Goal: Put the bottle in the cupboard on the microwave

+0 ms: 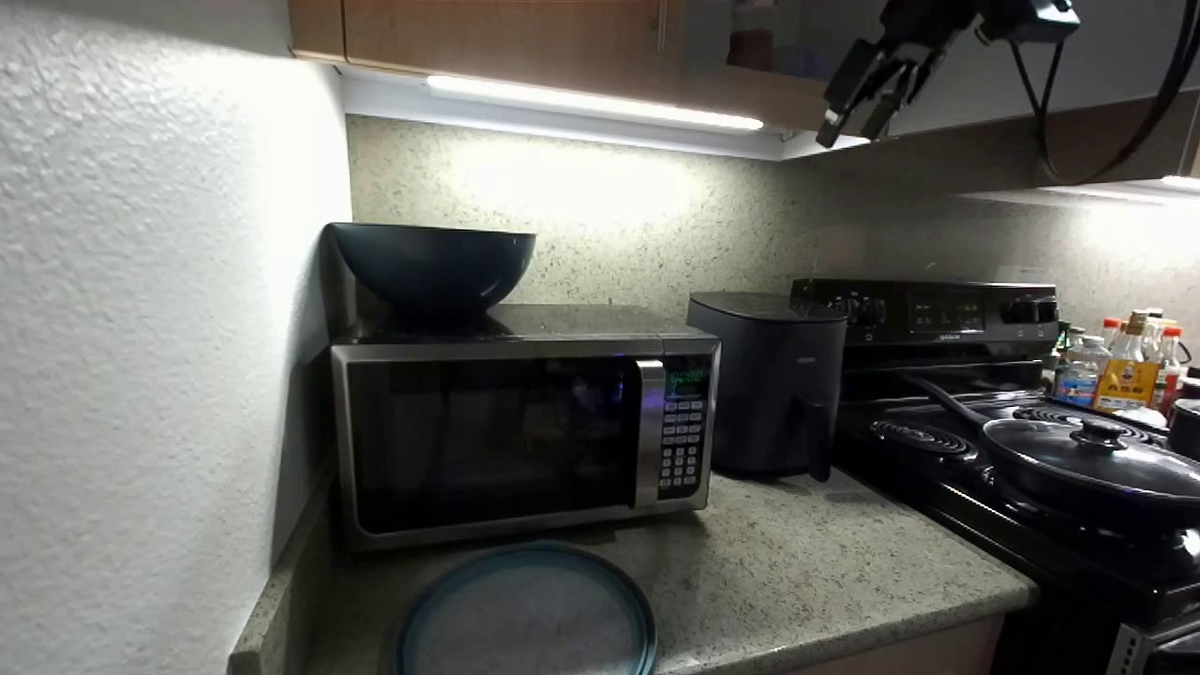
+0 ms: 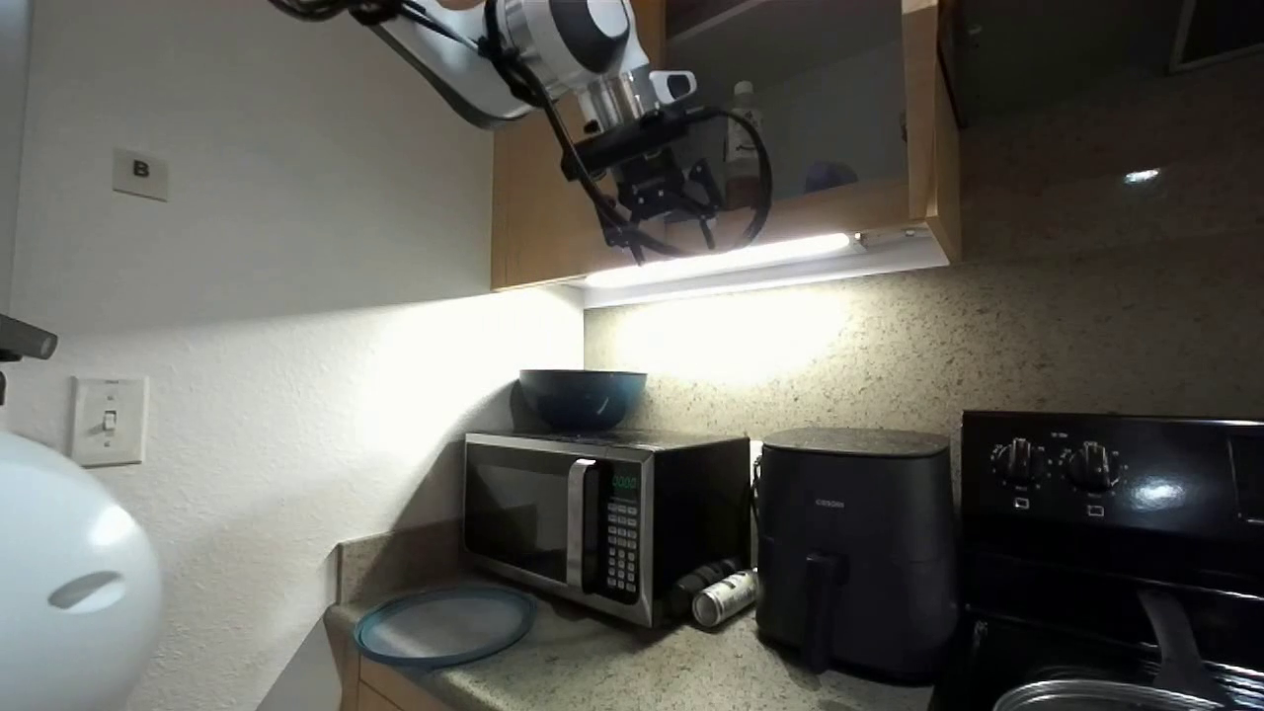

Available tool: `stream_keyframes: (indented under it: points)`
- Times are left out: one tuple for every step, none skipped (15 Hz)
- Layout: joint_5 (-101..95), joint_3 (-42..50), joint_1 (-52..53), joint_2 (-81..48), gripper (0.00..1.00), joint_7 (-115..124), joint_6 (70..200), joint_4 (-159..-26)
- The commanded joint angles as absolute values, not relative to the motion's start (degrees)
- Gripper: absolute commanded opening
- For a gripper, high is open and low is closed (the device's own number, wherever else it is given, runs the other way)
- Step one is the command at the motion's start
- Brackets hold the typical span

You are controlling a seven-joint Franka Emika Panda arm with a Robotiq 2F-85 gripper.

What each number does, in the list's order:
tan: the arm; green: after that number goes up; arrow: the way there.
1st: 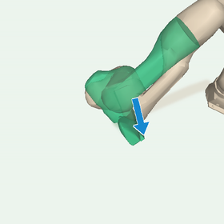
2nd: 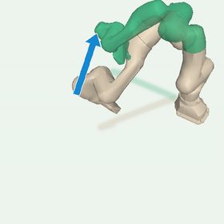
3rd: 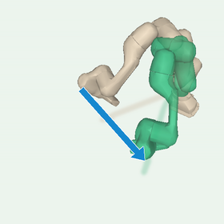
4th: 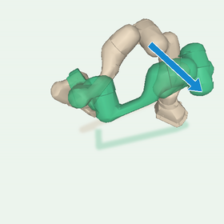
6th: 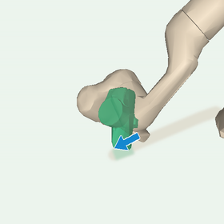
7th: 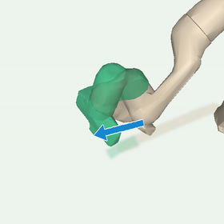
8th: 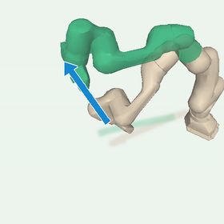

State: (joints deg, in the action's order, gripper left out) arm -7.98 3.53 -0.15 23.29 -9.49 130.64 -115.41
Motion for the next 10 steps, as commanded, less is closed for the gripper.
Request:
stream_keyframes:
  points:
    - [-9.3,2.7,-0.7,23.1,1.00,-9.4,130.4,-113.4]
    - [-10.3,2.2,-1.0,23.1,1.00,-9.1,130.4,-112.3]
    - [-10.7,2.0,-1.1,23.1,1.00,-9.1,130.4,-111.7]
    - [-10.9,1.9,-1.3,23.0,1.00,-9.0,130.4,-111.6]
    - [-10.9,1.9,-1.4,22.8,1.00,-9.0,130.4,-111.6]
    - [-11.0,1.9,-1.4,22.6,1.00,-9.0,130.4,-111.6]
    - [-11.0,1.9,-1.5,22.5,1.00,-9.0,130.4,-111.6]
    - [-11.7,1.8,-1.8,22.0,1.00,-8.8,131.6,-111.1]
    - [-13.1,1.6,-2.1,20.8,1.00,-9.2,133.8,-109.6]
    - [-14.1,1.5,-2.3,19.8,1.00,-9.6,135.5,-108.0]
